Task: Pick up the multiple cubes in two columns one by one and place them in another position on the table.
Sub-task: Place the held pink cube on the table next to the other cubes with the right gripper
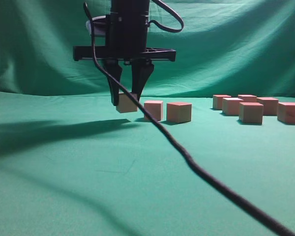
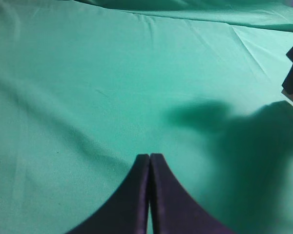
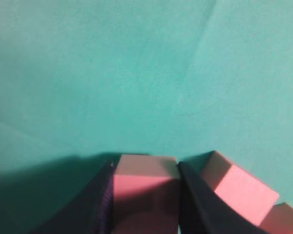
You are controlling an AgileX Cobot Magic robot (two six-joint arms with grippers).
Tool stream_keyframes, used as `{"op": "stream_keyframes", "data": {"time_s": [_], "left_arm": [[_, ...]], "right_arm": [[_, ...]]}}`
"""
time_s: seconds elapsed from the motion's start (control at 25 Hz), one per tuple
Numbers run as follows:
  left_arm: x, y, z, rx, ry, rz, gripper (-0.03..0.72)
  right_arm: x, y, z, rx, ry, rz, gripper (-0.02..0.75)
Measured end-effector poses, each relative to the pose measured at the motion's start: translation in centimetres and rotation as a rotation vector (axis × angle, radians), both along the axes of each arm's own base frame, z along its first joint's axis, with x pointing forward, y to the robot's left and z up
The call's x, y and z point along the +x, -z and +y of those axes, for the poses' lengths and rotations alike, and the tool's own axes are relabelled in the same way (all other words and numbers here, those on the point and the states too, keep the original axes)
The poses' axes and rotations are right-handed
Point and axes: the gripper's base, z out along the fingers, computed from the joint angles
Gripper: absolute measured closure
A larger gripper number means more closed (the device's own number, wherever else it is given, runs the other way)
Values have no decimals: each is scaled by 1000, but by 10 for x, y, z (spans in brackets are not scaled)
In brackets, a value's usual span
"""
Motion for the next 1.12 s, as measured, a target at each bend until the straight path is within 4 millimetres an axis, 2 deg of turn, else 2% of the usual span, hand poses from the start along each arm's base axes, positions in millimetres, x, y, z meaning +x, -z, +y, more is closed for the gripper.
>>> {"op": "stream_keyframes", "data": {"time_s": [0.32,0.72,0.76,0.84,0.88,1.12], "left_arm": [[0,0,0,0,0,0,688],[0,0,0,0,0,0,688],[0,0,0,0,0,0,688],[0,0,0,0,0,0,688],[0,0,0,0,0,0,688],[0,0,0,0,0,0,688]], "right_arm": [[2,15,3,-1,5,13,463],[5,16,5,17,2,-6,463],[5,16,5,17,0,-8,413],[5,16,5,20,0,-11,360],[5,16,5,21,0,-12,378],[8,15,7,33,-41,-45,378]]}}
